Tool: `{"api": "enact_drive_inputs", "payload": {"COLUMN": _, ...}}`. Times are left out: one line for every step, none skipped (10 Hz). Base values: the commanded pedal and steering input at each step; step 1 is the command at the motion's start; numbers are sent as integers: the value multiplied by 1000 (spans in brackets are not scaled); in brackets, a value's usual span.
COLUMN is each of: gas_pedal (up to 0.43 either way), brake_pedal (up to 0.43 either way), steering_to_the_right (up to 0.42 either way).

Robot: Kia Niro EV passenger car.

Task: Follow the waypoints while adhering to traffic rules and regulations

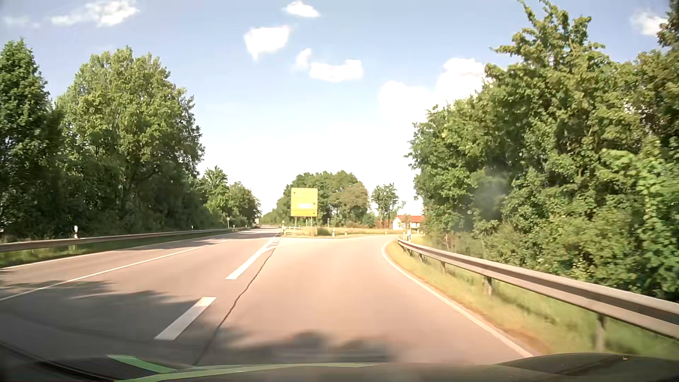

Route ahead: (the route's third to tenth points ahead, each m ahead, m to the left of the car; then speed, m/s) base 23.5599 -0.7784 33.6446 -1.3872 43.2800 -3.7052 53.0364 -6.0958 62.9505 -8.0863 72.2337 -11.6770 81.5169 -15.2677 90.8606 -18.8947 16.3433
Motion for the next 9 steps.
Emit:
{"api": "enact_drive_inputs", "payload": {"gas_pedal": 0, "brake_pedal": 91, "steering_to_the_right": 12}}
{"api": "enact_drive_inputs", "payload": {"gas_pedal": 0, "brake_pedal": 73, "steering_to_the_right": 13}}
{"api": "enact_drive_inputs", "payload": {"gas_pedal": 0, "brake_pedal": 49, "steering_to_the_right": 13}}
{"api": "enact_drive_inputs", "payload": {"gas_pedal": 0, "brake_pedal": 37, "steering_to_the_right": 13}}
{"api": "enact_drive_inputs", "payload": {"gas_pedal": 0, "brake_pedal": 12, "steering_to_the_right": 14}}
{"api": "enact_drive_inputs", "payload": {"gas_pedal": 0, "brake_pedal": 0, "steering_to_the_right": 16}}
{"api": "enact_drive_inputs", "payload": {"gas_pedal": 0, "brake_pedal": 0, "steering_to_the_right": 16}}
{"api": "enact_drive_inputs", "payload": {"gas_pedal": 0, "brake_pedal": 0, "steering_to_the_right": 17}}
{"api": "enact_drive_inputs", "payload": {"gas_pedal": 0, "brake_pedal": 0, "steering_to_the_right": 18}}
